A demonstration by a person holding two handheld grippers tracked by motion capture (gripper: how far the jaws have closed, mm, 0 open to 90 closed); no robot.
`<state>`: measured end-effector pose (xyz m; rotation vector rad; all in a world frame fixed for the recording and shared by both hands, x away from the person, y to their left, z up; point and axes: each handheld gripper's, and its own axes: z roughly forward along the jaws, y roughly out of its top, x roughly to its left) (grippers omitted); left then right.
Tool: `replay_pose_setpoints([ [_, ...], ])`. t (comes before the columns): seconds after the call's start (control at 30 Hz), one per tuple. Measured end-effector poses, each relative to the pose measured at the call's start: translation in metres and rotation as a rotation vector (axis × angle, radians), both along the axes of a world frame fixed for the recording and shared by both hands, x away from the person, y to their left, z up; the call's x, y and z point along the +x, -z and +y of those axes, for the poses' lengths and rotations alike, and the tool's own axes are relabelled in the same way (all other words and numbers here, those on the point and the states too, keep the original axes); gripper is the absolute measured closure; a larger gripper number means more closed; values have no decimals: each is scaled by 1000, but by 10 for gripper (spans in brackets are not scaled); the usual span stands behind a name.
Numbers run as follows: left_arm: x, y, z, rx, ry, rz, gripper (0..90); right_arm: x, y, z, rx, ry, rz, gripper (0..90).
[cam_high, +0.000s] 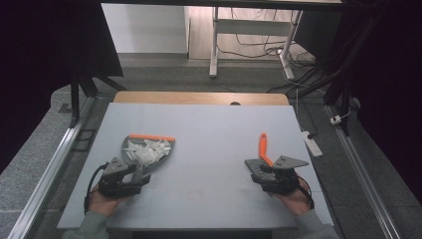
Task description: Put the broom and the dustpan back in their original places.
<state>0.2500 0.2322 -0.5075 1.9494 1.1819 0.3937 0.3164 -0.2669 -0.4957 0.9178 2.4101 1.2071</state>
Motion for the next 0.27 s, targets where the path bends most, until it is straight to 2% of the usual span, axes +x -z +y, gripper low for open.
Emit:
replay_pose_setpoints([
  [0.1,0,0,0,-2,4,0,303,0,0,0,4,1,5,460],
  [0.27,0,0,-1,1,15,2,302,-1,-2,-1,17,1,-12,460],
])
